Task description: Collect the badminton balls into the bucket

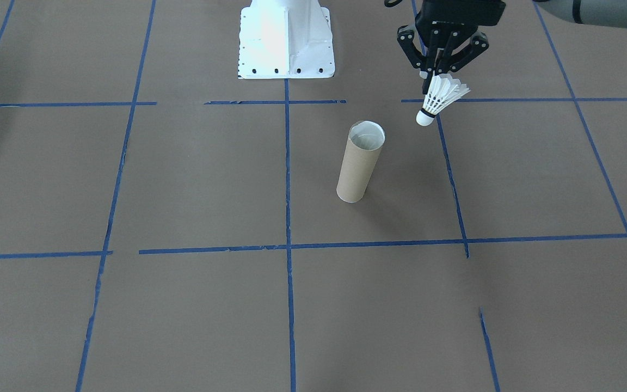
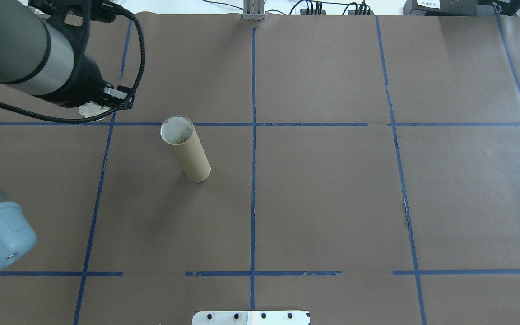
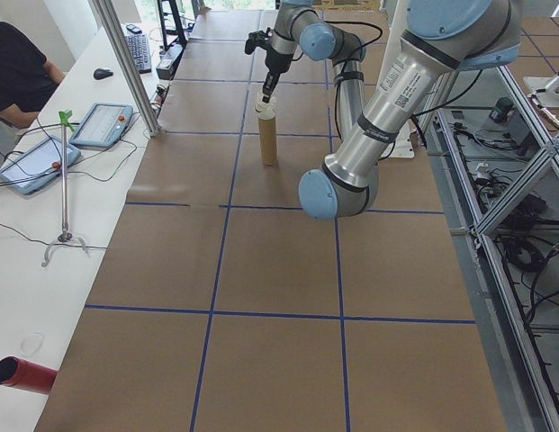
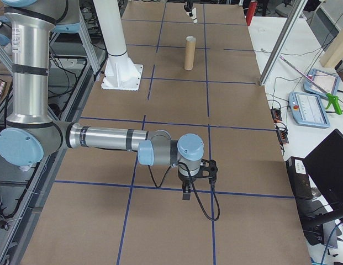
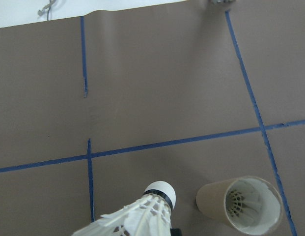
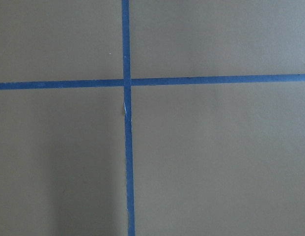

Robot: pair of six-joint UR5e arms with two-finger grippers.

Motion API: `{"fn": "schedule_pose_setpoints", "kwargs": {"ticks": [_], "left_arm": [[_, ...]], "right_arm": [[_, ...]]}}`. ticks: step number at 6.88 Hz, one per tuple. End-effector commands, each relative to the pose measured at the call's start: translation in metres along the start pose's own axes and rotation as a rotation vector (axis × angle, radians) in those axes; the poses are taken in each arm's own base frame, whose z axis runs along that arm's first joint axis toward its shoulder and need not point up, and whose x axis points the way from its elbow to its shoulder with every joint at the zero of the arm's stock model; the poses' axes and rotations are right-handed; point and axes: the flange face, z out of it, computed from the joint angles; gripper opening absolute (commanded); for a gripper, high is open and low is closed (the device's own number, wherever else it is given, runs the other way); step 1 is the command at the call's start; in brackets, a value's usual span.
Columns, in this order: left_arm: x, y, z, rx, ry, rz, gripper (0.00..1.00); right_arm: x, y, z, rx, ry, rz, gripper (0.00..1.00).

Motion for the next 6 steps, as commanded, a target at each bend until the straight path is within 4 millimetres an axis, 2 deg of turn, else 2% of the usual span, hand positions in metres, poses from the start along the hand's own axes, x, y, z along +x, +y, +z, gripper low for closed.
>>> {"fn": "schedule_pose_setpoints", "kwargs": {"ticks": [1,2,3,4,5,6], "left_arm": [[0.052,-0.040,0.002,-0.052,-0.085,0.074,0.00],[0.055,-0.045,-0.006,-0.034,-0.128,0.159,0.00],[0.054,-0.046,-0.004,-0.054,-0.140,0.246,0.00],[0.055,-0.048,0.003,-0.097,-0.172,0.245,0.00],[0.072,-0.048,0.014,-0.158,-0.203,0.252,0.00],[0.078,-0.054,0.014,-0.182,-0.221,0.248,0.00]], "right_arm": [[0.000,0.001,0.001,-0.001,-0.001,0.000,1.00],[0.000,0.000,0.000,0.001,0.000,0.000,1.00],[0.000,0.000,0.000,0.000,0.000,-0.001,1.00],[0.000,0.001,0.001,-0.001,-0.001,0.002,1.00],[0.000,0.000,0.000,0.001,-0.001,0.002,1.00],[0.000,0.000,0.000,0.000,0.000,-0.001,1.00]]}}
